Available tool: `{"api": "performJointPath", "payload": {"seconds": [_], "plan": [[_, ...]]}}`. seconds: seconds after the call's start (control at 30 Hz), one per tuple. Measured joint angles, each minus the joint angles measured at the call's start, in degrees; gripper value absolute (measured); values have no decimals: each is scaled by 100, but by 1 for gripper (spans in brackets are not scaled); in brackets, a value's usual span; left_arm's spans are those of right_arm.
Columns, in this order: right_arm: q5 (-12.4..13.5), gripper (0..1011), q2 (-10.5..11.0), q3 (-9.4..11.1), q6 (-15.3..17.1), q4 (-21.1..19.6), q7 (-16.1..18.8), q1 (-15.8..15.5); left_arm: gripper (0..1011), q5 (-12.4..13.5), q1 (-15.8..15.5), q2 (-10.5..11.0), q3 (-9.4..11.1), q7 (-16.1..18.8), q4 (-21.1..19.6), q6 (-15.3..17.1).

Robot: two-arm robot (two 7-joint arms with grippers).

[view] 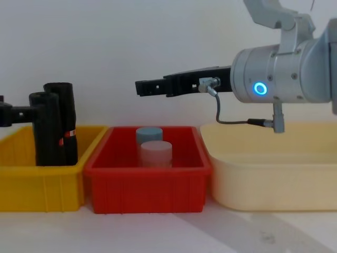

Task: Pick up the garbage bag with the one hand and transfer it to the other hand.

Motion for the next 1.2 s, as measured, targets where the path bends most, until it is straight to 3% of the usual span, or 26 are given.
{"api": "performJointPath", "payload": {"seconds": [0.37, 1.2], "plan": [[-38, 1001, -47, -47, 160, 231, 141, 104, 1001, 161, -407, -191, 245, -97, 430, 35], [-71, 1001, -122, -54, 266, 691, 311, 230, 1001, 358, -896, -503, 464, -245, 967, 36]]}}
